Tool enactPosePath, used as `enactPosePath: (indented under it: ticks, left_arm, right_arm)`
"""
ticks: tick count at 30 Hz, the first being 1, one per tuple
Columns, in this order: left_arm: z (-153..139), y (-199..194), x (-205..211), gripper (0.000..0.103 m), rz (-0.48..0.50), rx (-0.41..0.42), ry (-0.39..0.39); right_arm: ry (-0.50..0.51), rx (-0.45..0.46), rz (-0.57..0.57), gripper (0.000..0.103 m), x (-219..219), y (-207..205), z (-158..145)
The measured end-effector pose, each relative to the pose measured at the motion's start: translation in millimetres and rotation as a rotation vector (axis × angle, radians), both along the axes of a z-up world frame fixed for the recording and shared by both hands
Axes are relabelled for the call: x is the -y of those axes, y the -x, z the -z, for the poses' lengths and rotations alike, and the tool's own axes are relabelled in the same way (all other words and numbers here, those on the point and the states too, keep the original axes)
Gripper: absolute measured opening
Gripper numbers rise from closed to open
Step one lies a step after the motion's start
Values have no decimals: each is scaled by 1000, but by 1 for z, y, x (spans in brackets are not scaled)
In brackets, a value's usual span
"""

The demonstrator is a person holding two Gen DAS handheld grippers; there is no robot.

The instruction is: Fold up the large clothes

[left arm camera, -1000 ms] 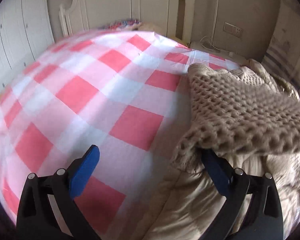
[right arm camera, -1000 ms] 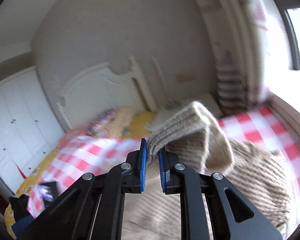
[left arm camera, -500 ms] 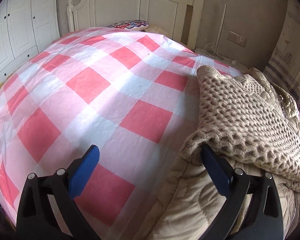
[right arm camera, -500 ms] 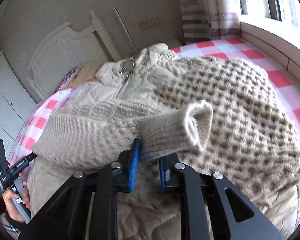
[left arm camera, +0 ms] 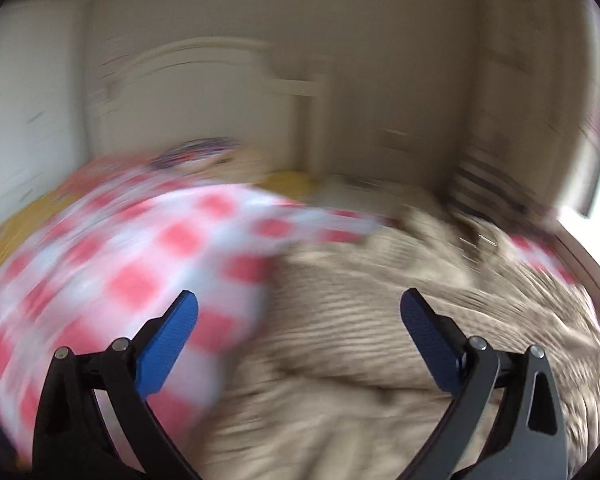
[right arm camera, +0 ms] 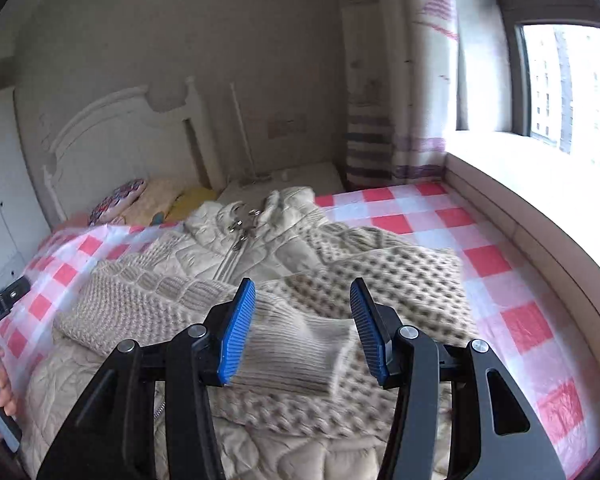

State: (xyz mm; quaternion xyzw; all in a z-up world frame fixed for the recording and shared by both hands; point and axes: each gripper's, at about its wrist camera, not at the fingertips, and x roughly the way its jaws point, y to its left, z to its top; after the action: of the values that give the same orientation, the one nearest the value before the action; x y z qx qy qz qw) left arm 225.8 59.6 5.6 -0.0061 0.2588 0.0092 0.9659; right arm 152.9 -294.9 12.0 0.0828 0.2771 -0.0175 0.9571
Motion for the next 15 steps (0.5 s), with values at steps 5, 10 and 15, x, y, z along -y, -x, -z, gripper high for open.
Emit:
enactPosePath:
  ticks: [5,10,15]
  left_arm:
    - [47,-41,57,100,124,-166,-154]
    - [78,-53,44,101,162,-286,-87]
    - [82,-51,49,101,154,-280,-142]
  right_arm:
    - [28,-261,-144,50,-24,-30,56]
    - [-106,-240,-194,48,6,-20,50]
    - [-132,-145,-125,48,26,-10,30]
